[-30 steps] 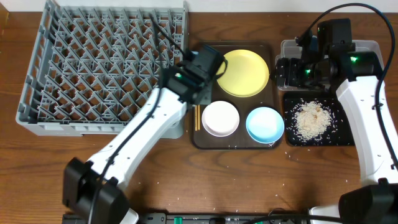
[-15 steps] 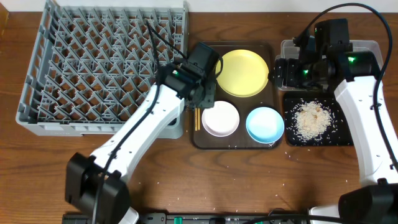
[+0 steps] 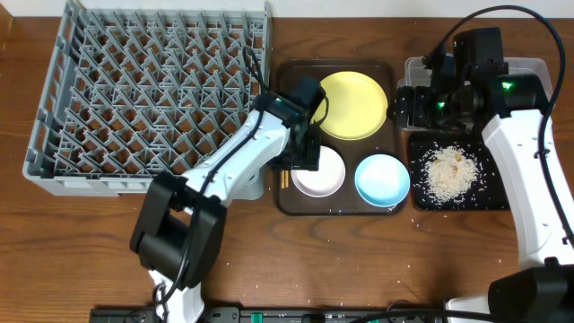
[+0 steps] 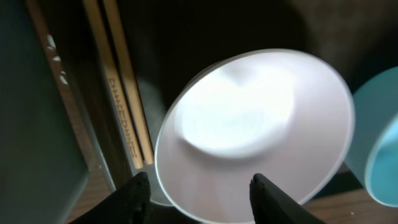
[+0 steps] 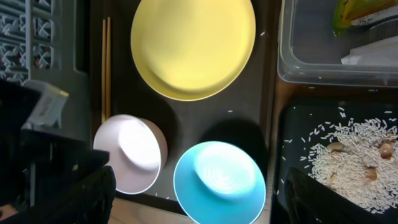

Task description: Sort waste into correct bins and load items into the dishwasher

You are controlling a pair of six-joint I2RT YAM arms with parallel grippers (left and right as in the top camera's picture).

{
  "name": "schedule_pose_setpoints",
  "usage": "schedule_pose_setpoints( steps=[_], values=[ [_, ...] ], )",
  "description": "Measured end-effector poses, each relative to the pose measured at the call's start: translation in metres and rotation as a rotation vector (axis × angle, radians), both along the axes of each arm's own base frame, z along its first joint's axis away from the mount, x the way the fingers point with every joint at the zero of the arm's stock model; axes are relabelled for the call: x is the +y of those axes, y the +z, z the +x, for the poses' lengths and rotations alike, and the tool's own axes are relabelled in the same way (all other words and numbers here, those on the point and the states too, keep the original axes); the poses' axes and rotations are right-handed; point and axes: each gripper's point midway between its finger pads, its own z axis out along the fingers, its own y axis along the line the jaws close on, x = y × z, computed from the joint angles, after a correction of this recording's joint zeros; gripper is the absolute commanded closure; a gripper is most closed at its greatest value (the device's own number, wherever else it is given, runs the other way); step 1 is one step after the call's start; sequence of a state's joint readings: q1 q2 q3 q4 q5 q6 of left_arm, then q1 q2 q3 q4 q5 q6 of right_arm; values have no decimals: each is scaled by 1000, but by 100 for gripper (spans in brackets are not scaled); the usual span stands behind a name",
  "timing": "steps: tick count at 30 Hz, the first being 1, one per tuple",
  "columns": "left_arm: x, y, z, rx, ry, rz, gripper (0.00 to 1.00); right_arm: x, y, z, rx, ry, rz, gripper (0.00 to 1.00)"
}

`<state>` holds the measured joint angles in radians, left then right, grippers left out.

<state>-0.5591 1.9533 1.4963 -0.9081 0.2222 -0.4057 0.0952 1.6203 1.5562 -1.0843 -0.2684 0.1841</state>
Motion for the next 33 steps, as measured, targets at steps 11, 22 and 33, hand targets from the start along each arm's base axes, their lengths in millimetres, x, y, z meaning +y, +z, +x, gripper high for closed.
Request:
schedule_pose_setpoints(
  steps=[11,22,33],
  values=[
    [-3,-18,1,28,4,7,41,0,0,-1,2,9,-4,16],
    [-4,-30,1,50,14,10,59,0,0,-1,1,11,-5,15],
    [-12,-49,-11,86,14,-58,86,0,0,-1,1,12,-5,15]
  ],
)
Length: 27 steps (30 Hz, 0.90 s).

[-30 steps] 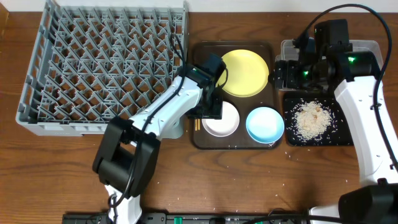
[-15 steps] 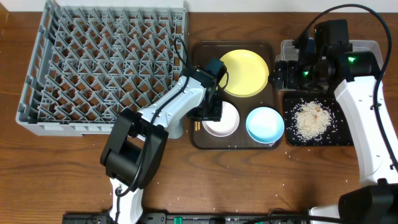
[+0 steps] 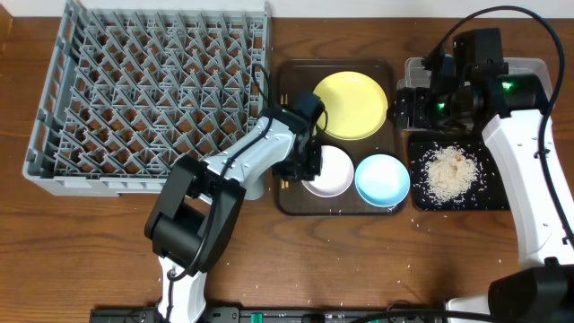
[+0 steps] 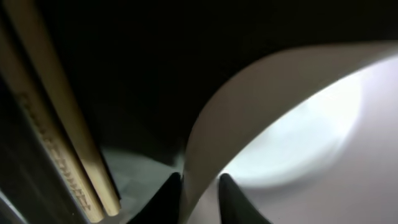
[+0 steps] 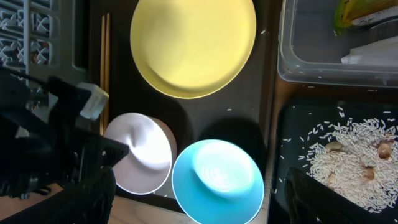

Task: Sort waste into correct bins and load items into the dishwasher
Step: 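Lift the pink-white bowl and carry it into the dish rack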

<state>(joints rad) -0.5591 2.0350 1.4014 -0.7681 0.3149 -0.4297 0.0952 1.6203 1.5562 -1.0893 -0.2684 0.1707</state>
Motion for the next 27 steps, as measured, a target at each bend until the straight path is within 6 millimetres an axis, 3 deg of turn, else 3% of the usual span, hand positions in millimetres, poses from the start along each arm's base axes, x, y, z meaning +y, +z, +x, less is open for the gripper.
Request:
schedule_pose_setpoints(
  steps=[2,10,16,27],
  values=[
    [0,-1,-1,6,7,-3,92,0,0,0,0,0,0,15],
    [-2,0,3,0,12,-24,92,0,0,0,0,0,0,16],
    [10,11,15,-16,59,-51,92,0,0,0,0,0,0,15],
    [41,115,53,-275,147,-191,92,0,2,5,-22,0,2,15]
  ],
)
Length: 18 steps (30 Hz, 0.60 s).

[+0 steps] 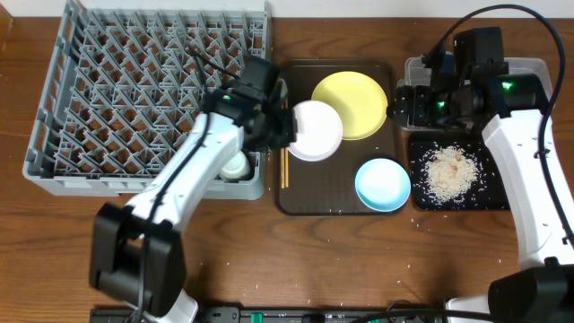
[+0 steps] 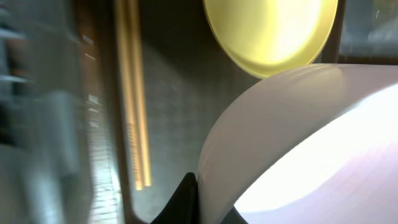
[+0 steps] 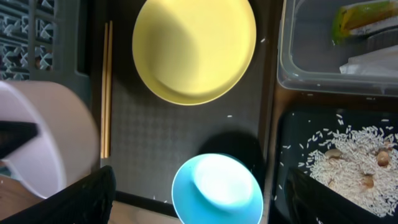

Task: Sort waste into correct bins and load items into the dishwasher
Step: 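Lift the pink-white bowl and carry it into the dish rack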

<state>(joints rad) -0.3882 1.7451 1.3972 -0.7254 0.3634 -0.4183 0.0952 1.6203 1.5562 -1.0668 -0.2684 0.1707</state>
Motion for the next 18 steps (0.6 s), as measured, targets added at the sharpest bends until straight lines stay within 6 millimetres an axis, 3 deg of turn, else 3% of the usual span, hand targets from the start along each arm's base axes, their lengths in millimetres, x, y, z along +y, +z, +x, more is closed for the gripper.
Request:
schedule_pose_setpoints(
  steps=[5,13,18],
  values=[
    [47,19,15,-86,116,102,93,0,0,1,-5,0,0,15],
    [149,44,43,-204,325,422,93,0,1,1,-5,0,1,16],
    [191,59,47,-279,418,665,92,0,1,3,-12,0,1,15]
  ],
)
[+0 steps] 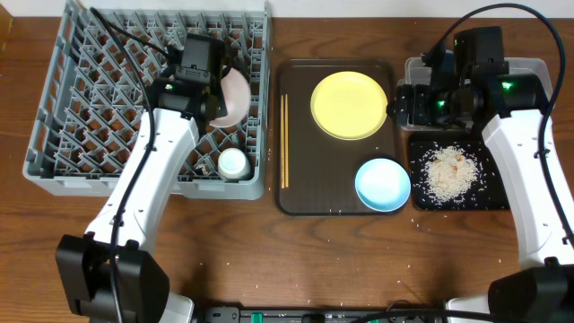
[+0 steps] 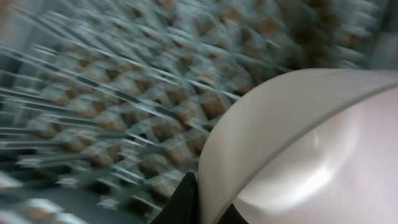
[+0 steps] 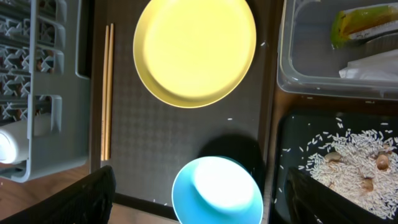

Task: Sort waste into correct bins and load items into the dishwasher
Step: 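Lift the pink-white bowl and carry it into the dish rack, then release the pink-white bowl upright in the rack and withdraw left gripper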

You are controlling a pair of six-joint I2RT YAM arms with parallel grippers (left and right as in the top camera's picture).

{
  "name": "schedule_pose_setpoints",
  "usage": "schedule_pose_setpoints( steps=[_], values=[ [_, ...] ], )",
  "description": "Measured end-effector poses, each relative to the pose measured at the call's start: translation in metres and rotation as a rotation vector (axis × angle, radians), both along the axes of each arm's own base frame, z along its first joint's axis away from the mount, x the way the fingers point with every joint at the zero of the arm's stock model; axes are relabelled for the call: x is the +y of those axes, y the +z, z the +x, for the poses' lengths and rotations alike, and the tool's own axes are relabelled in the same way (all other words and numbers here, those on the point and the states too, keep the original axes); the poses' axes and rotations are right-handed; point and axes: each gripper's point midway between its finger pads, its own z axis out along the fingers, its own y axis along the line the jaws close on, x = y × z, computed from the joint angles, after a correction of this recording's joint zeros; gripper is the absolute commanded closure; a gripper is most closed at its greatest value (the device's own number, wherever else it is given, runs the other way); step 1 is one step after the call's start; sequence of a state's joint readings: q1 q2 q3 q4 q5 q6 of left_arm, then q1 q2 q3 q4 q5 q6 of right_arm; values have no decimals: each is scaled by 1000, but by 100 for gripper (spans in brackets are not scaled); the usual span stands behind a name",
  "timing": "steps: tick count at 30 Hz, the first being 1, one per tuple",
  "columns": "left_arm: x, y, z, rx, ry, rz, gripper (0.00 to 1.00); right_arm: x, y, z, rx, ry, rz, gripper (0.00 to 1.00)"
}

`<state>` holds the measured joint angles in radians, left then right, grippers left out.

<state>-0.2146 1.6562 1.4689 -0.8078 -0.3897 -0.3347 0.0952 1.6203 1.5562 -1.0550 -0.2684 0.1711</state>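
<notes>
My left gripper (image 1: 215,100) is shut on the rim of a pale pink bowl (image 1: 235,97), held tilted over the right side of the grey dishwasher rack (image 1: 54,152). The left wrist view shows the bowl (image 2: 298,149) against blurred rack tines, a finger (image 2: 186,202) on its rim. On the dark tray (image 1: 296,193) lie a yellow plate (image 1: 350,105), a blue bowl (image 1: 383,182) and wooden chopsticks (image 1: 285,144). My right gripper (image 3: 199,199) hangs open high over the tray, its fingertips (image 3: 81,199) wide apart, above the blue bowl (image 3: 217,190).
A white cup (image 1: 232,162) lies in the rack's near right corner. A clear bin (image 3: 336,43) with wrappers stands at the far right; a black bin (image 1: 453,175) with rice and scraps sits below it. Rice grains dot the wooden table.
My left gripper has carried the pink bowl from above the tray's left edge to over the right part of the rack. The right arm has not moved.
My left gripper stood open over the pink bowl on the tray. Then it closed on the bowl's rim. After that it held the bowl lifted near the tray's upper left. Now the bowl is over the rack. The right arm stayed still throughout.
</notes>
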Motion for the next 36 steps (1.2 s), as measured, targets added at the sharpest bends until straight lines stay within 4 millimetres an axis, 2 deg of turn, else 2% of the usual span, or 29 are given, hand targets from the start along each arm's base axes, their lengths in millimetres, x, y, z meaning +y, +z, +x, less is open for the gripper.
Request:
schedule_pose_setpoints(
  steps=[5,10,16,20,30,36],
  values=[
    [27,30,2,-96,106,264,93,0,1,2,-7,0,1,16],
    [30,51,1,-152,155,458,92,0,1,3,-13,0,1,15],
    [20,36,8,-126,179,708,93,0,1,3,-13,0,1,15],
    [5,21,12,-114,160,820,93,0,1,3,-13,0,1,15],
    [-28,9,14,-150,110,872,93,0,1,3,-13,0,1,14],
    [-31,-8,11,-123,86,892,93,0,1,3,-13,0,1,14]
  ],
)
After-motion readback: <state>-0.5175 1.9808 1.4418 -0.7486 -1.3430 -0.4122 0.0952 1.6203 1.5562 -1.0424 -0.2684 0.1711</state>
